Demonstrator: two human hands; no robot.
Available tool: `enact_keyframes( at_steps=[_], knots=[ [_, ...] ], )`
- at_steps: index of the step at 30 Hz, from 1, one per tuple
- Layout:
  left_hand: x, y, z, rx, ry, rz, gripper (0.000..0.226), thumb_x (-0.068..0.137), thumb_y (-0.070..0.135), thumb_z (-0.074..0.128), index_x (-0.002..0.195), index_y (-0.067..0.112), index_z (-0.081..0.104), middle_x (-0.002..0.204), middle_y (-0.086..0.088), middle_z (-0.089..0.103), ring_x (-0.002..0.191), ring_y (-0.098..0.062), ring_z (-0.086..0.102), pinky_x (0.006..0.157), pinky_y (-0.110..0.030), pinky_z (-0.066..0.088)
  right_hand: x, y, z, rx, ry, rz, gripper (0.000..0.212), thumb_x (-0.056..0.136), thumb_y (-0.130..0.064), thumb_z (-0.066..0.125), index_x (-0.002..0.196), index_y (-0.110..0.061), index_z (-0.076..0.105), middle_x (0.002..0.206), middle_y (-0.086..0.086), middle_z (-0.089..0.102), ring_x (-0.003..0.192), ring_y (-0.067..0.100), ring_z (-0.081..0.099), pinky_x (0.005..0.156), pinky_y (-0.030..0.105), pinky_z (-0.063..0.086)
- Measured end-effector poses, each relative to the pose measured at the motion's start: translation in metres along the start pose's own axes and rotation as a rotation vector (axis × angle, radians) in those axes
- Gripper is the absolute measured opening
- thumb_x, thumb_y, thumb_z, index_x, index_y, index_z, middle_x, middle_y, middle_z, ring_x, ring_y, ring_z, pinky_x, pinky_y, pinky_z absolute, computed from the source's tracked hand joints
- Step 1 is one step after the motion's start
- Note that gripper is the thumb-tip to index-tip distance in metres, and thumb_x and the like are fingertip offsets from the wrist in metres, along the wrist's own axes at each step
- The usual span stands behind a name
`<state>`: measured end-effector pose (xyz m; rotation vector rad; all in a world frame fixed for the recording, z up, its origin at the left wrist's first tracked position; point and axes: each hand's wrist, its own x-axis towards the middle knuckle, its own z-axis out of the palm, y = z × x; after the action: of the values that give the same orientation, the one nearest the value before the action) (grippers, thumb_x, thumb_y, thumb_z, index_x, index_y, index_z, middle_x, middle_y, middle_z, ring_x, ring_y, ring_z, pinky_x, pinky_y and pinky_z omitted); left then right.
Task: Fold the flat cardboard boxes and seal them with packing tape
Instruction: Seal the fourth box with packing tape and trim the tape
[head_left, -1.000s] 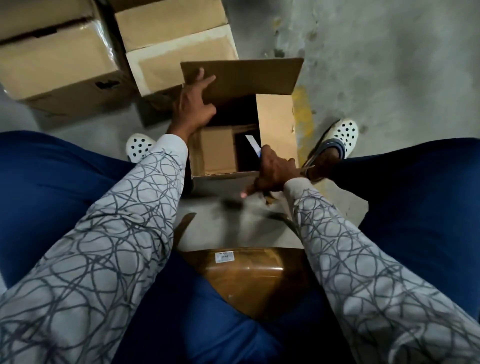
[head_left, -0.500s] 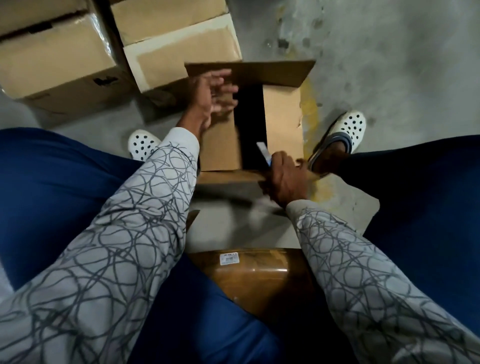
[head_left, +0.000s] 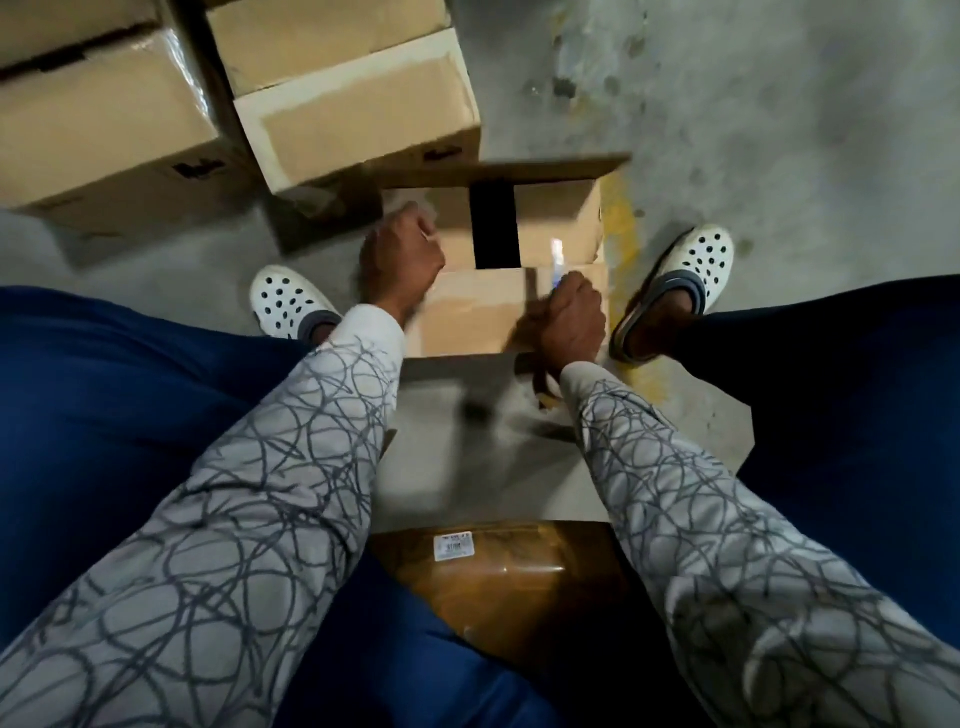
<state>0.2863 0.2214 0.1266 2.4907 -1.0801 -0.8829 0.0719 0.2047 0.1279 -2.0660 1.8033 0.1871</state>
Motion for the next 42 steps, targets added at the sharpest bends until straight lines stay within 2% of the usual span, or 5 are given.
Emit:
enact_keyframes(
  at_steps=[4, 9, 14, 25, 42],
  knots=[
    [-0.011, 0.022, -0.01, 0.286, 0.419, 0.126, 0.085, 0.066, 0.02, 0.066, 0.146, 0.022, 0.037, 0.155, -0.014, 0.032, 0.142, -0.036, 0.03, 0.114, -0.054, 0.024, 0.002, 0.019, 0.002, 0.142, -0.065, -0.012, 0.035, 0.084, -0.021, 0.07, 0.103, 0.004, 0.055, 0.098, 0.027, 0.063, 0.092, 0.046, 0.059, 0.075, 0.046, 0.041],
    [-0.013, 0.029, 0.0, 0.361, 0.291, 0.235, 0.059, 0.083, 0.053, 0.043, 0.136, 0.028, 0.05, 0.143, -0.005, 0.053, 0.143, -0.028, 0.035, 0.119, -0.061, 0.002, 0.009, 0.019, -0.012, 0.262, -0.201, 0.176, 0.041, 0.091, -0.031, 0.062, 0.12, -0.003, 0.052, 0.118, 0.022, 0.065, 0.111, 0.042, 0.06, 0.089, 0.041, 0.045],
    [-0.037, 0.0, 0.031, 0.243, -0.065, 0.074, 0.036, 0.093, 0.039, 0.045, 0.124, 0.024, 0.053, 0.129, -0.002, 0.056, 0.123, -0.028, 0.051, 0.104, -0.052, 0.031, 0.006, 0.025, -0.01, 0.499, -0.144, 0.398, 0.036, 0.09, -0.035, 0.065, 0.113, -0.008, 0.058, 0.117, 0.016, 0.067, 0.114, 0.035, 0.06, 0.092, 0.036, 0.043],
    [-0.031, -0.019, 0.033, -0.092, 0.027, -0.296, 0.03, 0.093, 0.048, 0.057, 0.118, 0.038, 0.071, 0.144, -0.012, 0.039, 0.133, -0.036, 0.035, 0.111, -0.052, 0.032, 0.035, 0.021, -0.004, 0.309, 0.025, 0.334, 0.068, 0.087, -0.034, 0.059, 0.139, 0.003, 0.038, 0.145, 0.02, 0.041, 0.137, 0.035, 0.036, 0.109, 0.047, 0.033],
    [-0.054, 0.003, -0.05, -0.364, 0.159, -0.574, 0.027, 0.074, 0.036, 0.072, 0.091, 0.016, 0.067, 0.099, -0.005, 0.069, 0.097, -0.028, 0.065, 0.076, -0.029, 0.045, 0.039, 0.001, -0.078, 0.457, 0.104, 0.251, 0.036, 0.085, -0.029, 0.063, 0.114, -0.008, 0.054, 0.112, 0.022, 0.064, 0.109, 0.041, 0.058, 0.087, 0.043, 0.044]
  ],
)
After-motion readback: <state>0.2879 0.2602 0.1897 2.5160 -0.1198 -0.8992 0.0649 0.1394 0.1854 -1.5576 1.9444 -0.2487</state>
